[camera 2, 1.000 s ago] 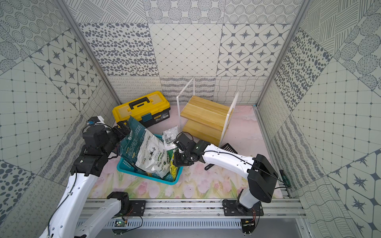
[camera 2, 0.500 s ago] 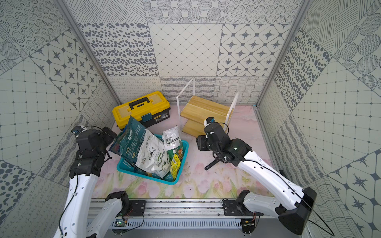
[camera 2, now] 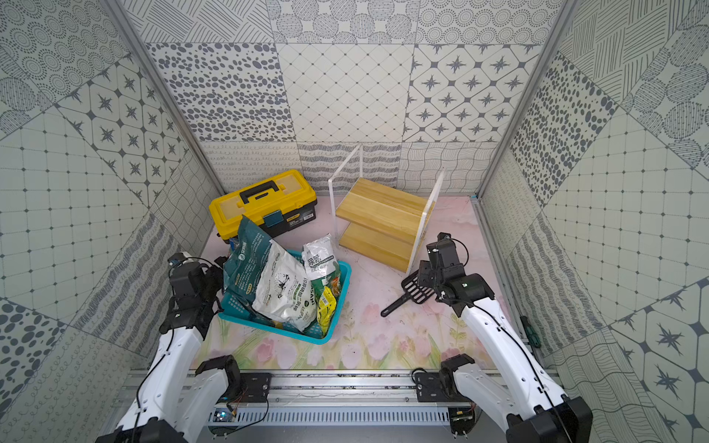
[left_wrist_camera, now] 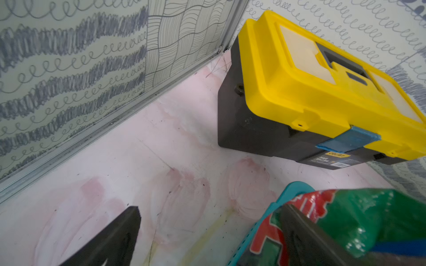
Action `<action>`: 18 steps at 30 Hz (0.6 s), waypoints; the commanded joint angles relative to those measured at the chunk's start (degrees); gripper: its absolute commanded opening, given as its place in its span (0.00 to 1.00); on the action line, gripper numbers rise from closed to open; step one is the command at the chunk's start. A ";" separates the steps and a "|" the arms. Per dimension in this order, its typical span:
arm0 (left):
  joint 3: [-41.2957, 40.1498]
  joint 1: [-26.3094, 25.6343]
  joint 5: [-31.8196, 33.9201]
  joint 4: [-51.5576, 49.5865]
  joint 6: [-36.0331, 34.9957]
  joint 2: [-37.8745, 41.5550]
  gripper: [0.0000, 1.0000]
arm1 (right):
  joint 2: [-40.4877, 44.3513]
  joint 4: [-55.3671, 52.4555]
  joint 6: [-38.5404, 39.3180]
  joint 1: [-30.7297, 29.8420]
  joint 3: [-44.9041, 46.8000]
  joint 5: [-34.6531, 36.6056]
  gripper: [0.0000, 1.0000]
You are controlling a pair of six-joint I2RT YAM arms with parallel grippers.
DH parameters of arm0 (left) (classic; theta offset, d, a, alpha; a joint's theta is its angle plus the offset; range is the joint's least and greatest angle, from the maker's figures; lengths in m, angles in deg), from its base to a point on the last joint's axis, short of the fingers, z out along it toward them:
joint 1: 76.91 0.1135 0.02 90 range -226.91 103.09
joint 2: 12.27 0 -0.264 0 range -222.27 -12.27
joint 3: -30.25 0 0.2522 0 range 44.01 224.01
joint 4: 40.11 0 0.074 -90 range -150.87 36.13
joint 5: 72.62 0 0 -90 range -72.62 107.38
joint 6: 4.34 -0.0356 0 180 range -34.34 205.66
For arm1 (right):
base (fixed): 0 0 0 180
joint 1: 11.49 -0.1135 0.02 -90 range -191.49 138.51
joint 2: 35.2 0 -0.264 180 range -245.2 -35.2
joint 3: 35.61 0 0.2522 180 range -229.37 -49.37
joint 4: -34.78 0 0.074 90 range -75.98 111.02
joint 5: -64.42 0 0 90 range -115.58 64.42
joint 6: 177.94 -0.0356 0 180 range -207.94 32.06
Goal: Take down the fertilizer bag from the shelf
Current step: Reset both arms
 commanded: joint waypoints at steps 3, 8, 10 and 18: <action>-3.68 0.10 -13.30 13.16 -10.35 -4.81 1.00 | -0.45 17.81 8.97 6.75 6.51 0.43 0.62; -6.24 -0.07 -19.06 20.30 -13.51 -10.96 1.00 | -3.17 39.85 12.44 15.64 15.97 -3.43 0.64; -6.97 -0.66 -19.53 23.98 -16.14 -14.25 1.00 | -4.94 50.81 14.64 16.85 20.54 -4.78 0.65; -7.26 -9.88 -16.84 33.36 -22.32 -24.28 1.00 | -19.31 72.51 16.92 17.80 24.80 -5.87 0.68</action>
